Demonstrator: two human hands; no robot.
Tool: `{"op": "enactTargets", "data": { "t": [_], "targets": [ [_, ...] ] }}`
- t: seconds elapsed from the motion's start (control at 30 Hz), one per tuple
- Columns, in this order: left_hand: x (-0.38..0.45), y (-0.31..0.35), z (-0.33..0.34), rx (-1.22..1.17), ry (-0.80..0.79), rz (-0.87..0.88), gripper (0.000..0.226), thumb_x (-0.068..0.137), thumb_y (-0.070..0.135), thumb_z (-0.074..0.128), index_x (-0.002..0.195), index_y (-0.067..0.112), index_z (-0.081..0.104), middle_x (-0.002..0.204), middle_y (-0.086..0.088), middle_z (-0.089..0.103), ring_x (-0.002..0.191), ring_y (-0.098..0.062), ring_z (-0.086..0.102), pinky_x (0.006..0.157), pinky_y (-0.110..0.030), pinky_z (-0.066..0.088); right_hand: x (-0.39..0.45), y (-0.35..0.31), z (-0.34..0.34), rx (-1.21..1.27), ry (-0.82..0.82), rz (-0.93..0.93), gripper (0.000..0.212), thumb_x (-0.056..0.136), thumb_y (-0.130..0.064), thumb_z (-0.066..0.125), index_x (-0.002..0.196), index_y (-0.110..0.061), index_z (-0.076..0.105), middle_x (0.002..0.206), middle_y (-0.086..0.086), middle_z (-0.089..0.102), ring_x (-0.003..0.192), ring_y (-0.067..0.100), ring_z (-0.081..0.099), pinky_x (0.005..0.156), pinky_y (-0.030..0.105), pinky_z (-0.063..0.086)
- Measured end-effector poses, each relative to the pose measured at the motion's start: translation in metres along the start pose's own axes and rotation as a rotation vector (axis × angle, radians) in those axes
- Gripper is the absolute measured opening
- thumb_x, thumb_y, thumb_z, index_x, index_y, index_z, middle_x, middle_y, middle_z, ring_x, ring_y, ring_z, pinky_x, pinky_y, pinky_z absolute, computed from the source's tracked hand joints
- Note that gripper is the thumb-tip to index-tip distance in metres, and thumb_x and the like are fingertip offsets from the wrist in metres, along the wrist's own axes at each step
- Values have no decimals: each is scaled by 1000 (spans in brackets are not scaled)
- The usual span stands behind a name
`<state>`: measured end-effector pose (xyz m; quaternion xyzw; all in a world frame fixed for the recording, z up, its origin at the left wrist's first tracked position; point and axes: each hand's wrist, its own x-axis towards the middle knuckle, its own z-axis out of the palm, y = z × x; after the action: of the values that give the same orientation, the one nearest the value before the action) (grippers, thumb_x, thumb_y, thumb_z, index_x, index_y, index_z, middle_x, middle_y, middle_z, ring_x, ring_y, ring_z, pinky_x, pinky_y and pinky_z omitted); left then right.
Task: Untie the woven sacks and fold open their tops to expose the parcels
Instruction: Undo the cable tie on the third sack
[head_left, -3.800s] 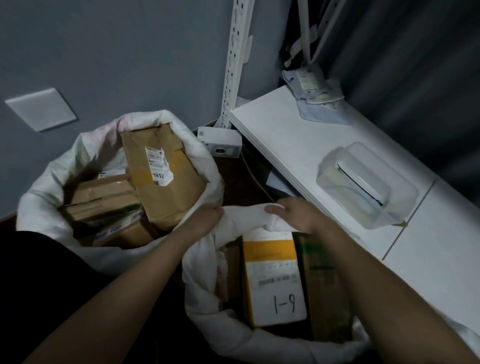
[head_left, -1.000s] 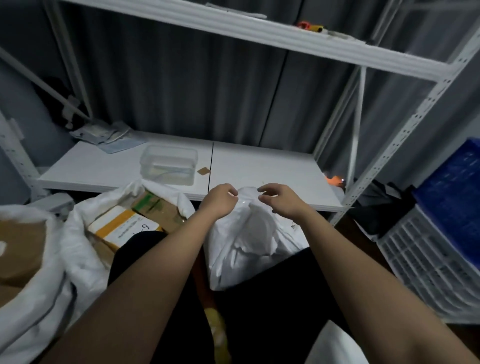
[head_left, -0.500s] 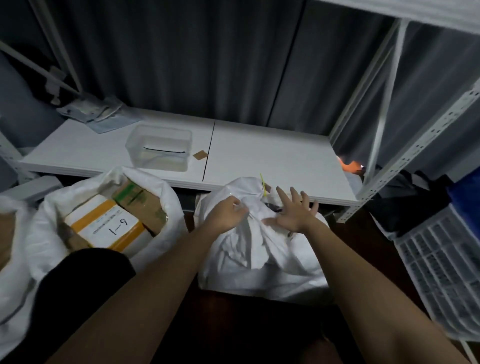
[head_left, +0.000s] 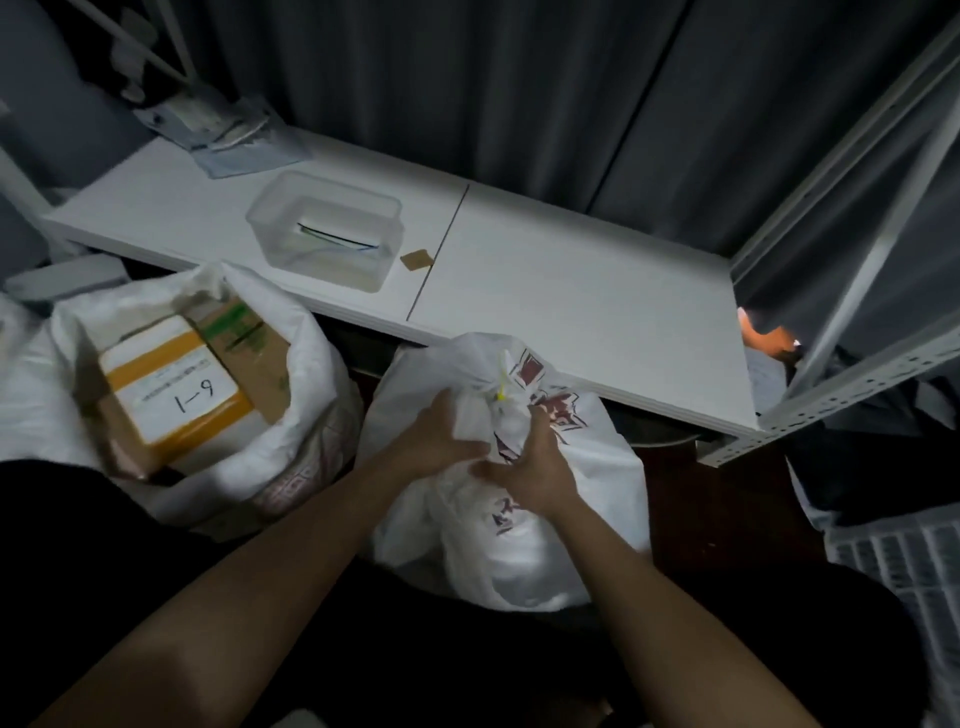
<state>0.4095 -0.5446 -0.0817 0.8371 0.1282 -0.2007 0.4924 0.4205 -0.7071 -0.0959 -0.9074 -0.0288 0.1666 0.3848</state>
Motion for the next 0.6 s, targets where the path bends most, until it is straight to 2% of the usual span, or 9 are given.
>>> {"op": "enactTargets", "data": {
  "t": [0.07,0.17,0.2,0.27,0.37,0.43,0.5,0.53,0.6],
  "targets": [
    [-14,0,-8,249,180,74,100,83,31,71,151,17,-1,156,-13,12,144,-27,14,115,-37,18,-11,-13,22,55,99,-39,95,64,-35,85,137,-12,29,126,11,47,116,28,50,90,39,45],
    [-38,-7,-18,555,395,227,65,89,32,53,148,24,27,155,-10,20,141,-28,19,114,-38,19,-26,-33,52,227,53,-9,105,68,-26,83,148,-11,17,142,16,34,131,28,37,99,29,33],
    [-44,-13,-21,580,386,220,60,89,37,46,146,22,33,155,-9,21,140,-28,21,112,-37,18,-30,-38,57,277,-2,9,110,66,-29,83,149,-12,13,144,16,31,134,29,34,101,28,31],
    [-52,-27,-25,531,298,93,69,85,50,37,146,20,30,155,-8,19,140,-29,21,112,-36,18,-33,-41,56,321,-87,28,114,65,-34,82,150,-15,9,148,13,28,138,27,30,103,27,28],
    [-61,-44,-24,418,238,-6,70,92,52,48,148,17,24,155,-11,20,141,-30,23,113,-38,21,-32,-31,36,283,-184,-48,96,81,-19,76,150,-8,10,144,5,30,137,17,27,93,1,20],
    [-69,-41,-18,391,174,-26,67,94,47,47,148,16,22,155,-10,19,141,-29,23,111,-36,21,-36,-24,23,268,-169,-123,93,75,-18,80,145,-6,20,133,-1,35,128,13,35,79,-9,24],
    [-76,-34,-11,398,109,-19,67,94,48,47,147,16,23,152,-9,22,139,-28,26,107,-34,24,-42,-16,18,256,-95,-183,81,63,-20,81,131,-10,37,123,0,47,115,15,49,77,-2,35],
    [-78,-31,-8,391,89,-8,66,93,48,48,146,15,25,149,-10,24,136,-28,30,103,-33,27,-46,-11,17,254,-63,-183,79,62,-15,83,127,-11,39,120,0,49,109,15,52,79,5,39],
    [-79,-30,-2,385,70,3,64,92,47,52,142,14,30,143,-12,30,128,-30,40,97,-32,33,-59,-1,17,207,-14,-154,85,69,-10,84,136,-9,31,127,0,45,113,14,48,87,15,37]
  ]
}}
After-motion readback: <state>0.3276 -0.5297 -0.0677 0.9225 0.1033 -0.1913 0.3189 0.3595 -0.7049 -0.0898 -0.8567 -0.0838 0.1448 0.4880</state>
